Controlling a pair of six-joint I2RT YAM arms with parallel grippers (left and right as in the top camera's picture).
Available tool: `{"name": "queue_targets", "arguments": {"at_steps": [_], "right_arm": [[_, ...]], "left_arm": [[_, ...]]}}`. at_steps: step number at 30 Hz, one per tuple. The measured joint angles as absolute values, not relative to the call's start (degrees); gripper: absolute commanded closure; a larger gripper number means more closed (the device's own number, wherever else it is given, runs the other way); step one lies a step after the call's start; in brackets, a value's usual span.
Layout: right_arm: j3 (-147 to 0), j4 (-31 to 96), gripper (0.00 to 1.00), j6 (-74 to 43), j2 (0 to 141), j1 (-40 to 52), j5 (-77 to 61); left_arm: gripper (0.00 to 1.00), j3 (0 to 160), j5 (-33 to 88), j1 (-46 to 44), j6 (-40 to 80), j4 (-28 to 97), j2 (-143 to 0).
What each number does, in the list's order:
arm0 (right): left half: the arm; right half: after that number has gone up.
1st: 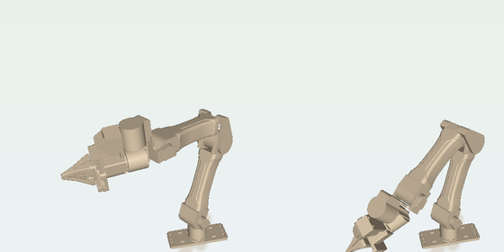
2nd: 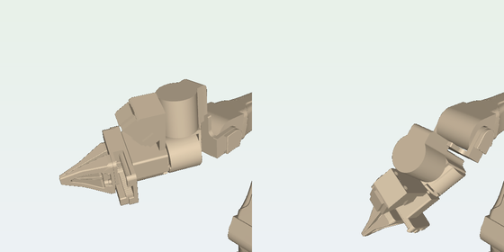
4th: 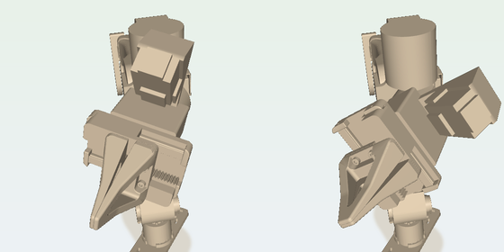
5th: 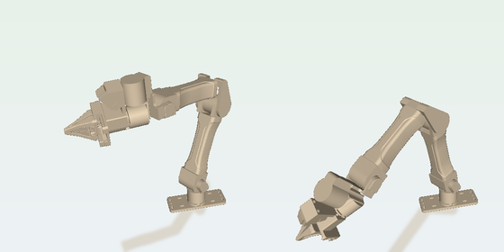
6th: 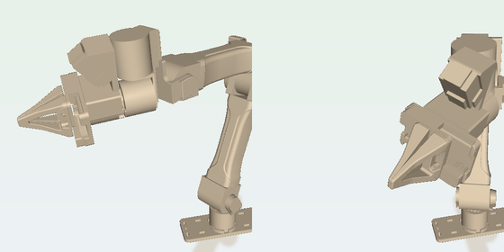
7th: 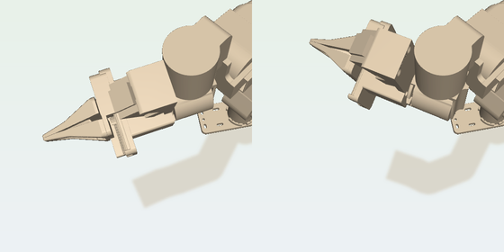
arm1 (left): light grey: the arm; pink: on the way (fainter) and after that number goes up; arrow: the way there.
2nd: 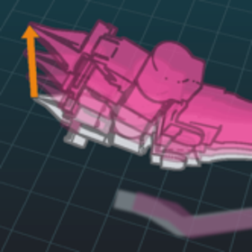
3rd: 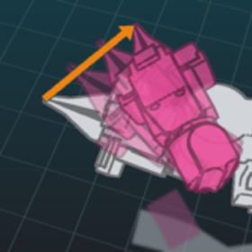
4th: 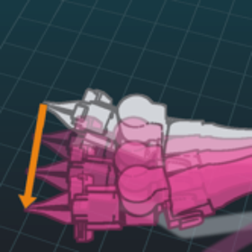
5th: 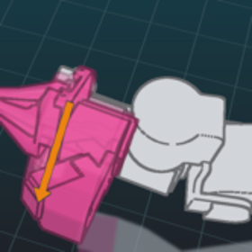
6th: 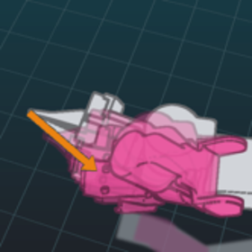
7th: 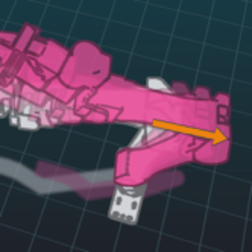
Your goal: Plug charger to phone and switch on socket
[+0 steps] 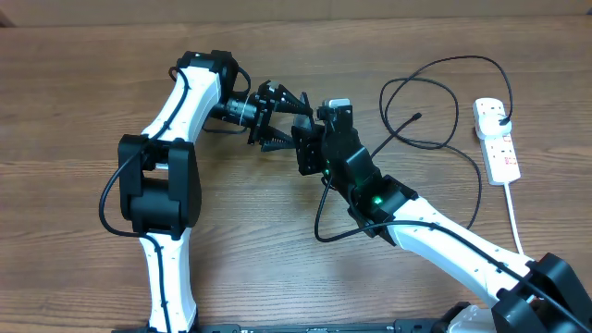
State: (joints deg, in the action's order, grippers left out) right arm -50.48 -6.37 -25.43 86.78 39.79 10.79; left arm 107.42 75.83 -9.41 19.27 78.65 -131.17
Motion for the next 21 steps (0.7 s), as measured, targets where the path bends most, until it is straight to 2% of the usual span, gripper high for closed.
{"name": "queue_targets", "arguments": {"at_steps": [8, 11, 15, 16, 17, 18, 21], "right_arm": [[-50.48, -4.51, 0.88, -25.71, 86.78, 39.68, 10.76], [-50.48, -3.95, 0.91, -25.85, 86.78, 39.40, 11.05], [-50.48, -3.79, 0.93, -25.93, 86.78, 39.35, 11.29], [-50.48, -3.79, 0.93, -25.91, 86.78, 39.35, 11.35], [-50.48, -3.79, 0.93, -25.96, 86.78, 39.35, 11.35], [-50.48, -3.79, 0.93, -25.93, 86.78, 39.35, 11.42], [-50.48, -3.29, 0.96, -25.80, 86.80, 39.46, 10.74]], "left_arm": [[0.35, 107.42, 75.26, -9.41, 19.22, 78.67, -131.17], [0.34, 107.42, 75.18, -9.39, 19.22, 78.76, -131.17], [0.25, 107.42, 75.16, -9.39, 19.22, 78.72, -131.17], [0.17, 107.42, 75.18, -9.39, 19.22, 78.63, -131.17], [0.05, 107.42, 75.18, -9.39, 19.11, 78.52, -131.17], [0.00, 107.42, 75.16, -9.39, 18.90, 78.24, -131.17], [0.00, 107.53, 75.35, -9.39, 19.07, 77.93, -131.17]]}}
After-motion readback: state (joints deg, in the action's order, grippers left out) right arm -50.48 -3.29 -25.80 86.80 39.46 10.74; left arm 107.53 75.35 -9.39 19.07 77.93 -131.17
